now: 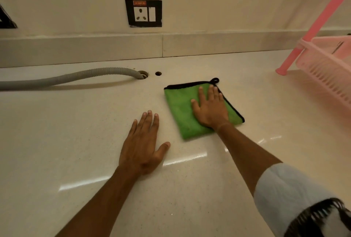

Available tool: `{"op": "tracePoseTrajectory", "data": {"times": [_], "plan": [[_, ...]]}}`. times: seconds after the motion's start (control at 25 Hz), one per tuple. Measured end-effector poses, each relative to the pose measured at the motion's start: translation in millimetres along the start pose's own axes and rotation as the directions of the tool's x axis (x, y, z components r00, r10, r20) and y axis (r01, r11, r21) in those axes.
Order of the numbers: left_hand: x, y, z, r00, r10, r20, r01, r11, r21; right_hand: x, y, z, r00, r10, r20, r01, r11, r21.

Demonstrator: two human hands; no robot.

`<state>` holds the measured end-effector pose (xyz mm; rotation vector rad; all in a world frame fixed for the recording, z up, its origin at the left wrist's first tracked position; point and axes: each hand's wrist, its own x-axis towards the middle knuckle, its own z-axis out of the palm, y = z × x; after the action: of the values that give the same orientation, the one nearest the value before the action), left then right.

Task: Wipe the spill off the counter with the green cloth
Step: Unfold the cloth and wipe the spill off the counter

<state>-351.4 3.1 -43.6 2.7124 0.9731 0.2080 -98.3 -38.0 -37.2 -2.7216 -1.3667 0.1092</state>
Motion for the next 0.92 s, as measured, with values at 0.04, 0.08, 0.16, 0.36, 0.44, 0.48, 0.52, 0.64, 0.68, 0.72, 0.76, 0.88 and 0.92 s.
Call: {"op": "tracePoseTrajectory", "data": {"times": [0.04,0.08,0.16,0.36,0.44,0.48,0.52,0.64,0.68,0.72,0.76,0.88,0.92], "plan": [[-2.0,0.8,-3.2,1.000,-0.005,-0.023,0.005,1.000,-0.029,-17.5,0.9,0.3,0.998,-0.065,0.002,0.065,0.998,0.021],[-4.9,0.7,-7.1,0.999,-0.024,-0.048,0.021,0.998,-0.051,-36.4,5.3,-0.7,0.992,-0.122,-0.006,0.122,0.992,0.042],[-9.8,-7.4,-15.6,0.995,-0.082,-0.064,0.078,0.995,-0.060,-69.5,20.5,0.0,0.985,-0.167,-0.049,0.170,0.983,0.069],[-35.6,-64.4,-37.4,0.982,-0.186,0.032,0.183,0.979,0.087,-75.7,14.4,4.4,0.992,0.086,-0.091,-0.081,0.995,0.059],[-50.0,-80.9,-38.1,0.973,-0.218,0.073,0.208,0.970,0.123,-63.6,-11.9,5.3,0.977,0.205,-0.058,-0.201,0.977,0.064],[-55.6,-85.8,-36.7,0.969,-0.230,0.085,0.218,0.967,0.129,-59.9,-24.8,6.1,0.974,0.226,-0.033,-0.224,0.973,0.065],[-58.9,-88.7,-34.5,0.967,-0.239,0.092,0.226,0.965,0.132,-59.2,-36.3,6.9,0.978,0.208,-0.013,-0.207,0.976,0.061],[-63.0,-91.7,-27.7,0.967,-0.245,0.076,0.232,0.962,0.145,-80.9,-59.0,11.5,1.000,0.028,0.001,-0.028,0.999,0.017],[-64.0,-91.5,-26.6,0.967,-0.247,0.061,0.236,0.961,0.142,-95.1,-60.7,13.4,0.999,-0.035,-0.011,0.035,0.999,0.005],[-64.3,-91.0,-26.0,0.968,-0.246,0.048,0.237,0.961,0.139,-110.5,-58.7,15.0,0.995,-0.091,-0.031,0.091,0.996,-0.003],[-64.6,-91.0,-25.7,0.969,-0.242,0.037,0.235,0.962,0.137,-125.8,-54.2,17.1,0.989,-0.138,-0.050,0.137,0.990,-0.015],[-65.8,-91.5,-24.6,0.970,-0.240,0.025,0.235,0.963,0.132,-146.5,-34.8,19.1,0.990,-0.132,-0.058,0.130,0.991,-0.033],[-65.2,-91.6,-24.0,0.971,-0.237,0.019,0.233,0.963,0.132,-140.8,-33.8,18.8,0.995,-0.070,-0.065,0.068,0.997,-0.028]]}}
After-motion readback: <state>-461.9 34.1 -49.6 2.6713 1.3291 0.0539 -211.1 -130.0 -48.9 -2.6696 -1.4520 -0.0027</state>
